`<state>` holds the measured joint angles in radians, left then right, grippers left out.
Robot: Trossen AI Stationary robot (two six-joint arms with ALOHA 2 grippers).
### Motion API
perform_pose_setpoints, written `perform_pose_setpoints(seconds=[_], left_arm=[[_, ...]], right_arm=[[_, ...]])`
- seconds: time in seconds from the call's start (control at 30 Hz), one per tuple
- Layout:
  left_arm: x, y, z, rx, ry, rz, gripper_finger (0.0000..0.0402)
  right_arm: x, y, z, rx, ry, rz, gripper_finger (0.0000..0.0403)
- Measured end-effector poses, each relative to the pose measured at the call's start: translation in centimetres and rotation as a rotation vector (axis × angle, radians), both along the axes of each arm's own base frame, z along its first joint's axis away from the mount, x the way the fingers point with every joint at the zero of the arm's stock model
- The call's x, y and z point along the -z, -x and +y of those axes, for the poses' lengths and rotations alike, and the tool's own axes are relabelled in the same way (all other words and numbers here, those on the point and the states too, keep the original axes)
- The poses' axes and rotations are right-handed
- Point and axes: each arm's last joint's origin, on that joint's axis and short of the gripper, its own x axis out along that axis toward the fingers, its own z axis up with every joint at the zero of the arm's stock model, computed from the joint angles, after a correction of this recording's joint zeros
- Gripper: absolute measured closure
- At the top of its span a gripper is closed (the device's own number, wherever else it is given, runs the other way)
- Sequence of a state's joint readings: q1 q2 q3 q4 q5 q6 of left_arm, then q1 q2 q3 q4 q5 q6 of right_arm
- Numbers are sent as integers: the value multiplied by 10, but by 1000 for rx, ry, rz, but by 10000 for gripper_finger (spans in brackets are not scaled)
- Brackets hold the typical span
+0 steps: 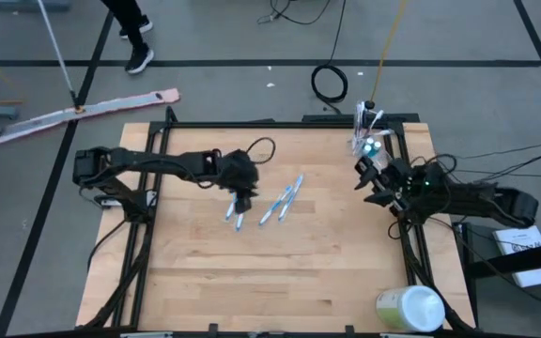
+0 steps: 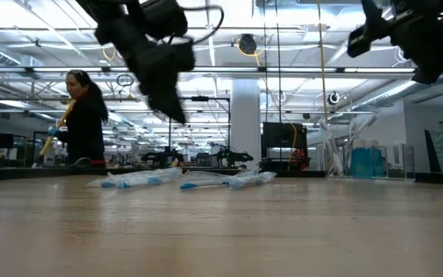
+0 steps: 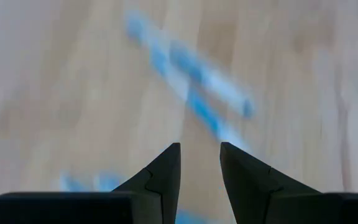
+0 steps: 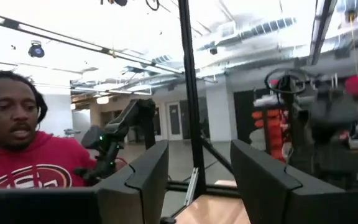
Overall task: Pick & Place toothbrushing station
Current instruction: Put the blue toothbrush into the right of the transparent organizer
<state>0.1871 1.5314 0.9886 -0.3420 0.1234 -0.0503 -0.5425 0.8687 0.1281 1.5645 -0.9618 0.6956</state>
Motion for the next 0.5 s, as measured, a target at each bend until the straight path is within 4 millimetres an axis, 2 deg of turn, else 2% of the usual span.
perform_pose_setpoints(seconds=[0.1, 0.23, 0.33, 0.5], left_arm=[[8, 17, -7, -63, 60, 198, 282], [19, 30, -12, -238, 22, 392, 282], [26, 33, -14, -389, 26, 410, 282], [39, 39, -17, -474, 120, 421, 282]], right_arm=[[-3, 7, 3, 22, 15, -46, 239], [-5, 11, 4, 46, 48, -71, 239], [-3, 9, 3, 80, 42, -54, 239], [0, 7, 1, 125, 42, -40, 239]])
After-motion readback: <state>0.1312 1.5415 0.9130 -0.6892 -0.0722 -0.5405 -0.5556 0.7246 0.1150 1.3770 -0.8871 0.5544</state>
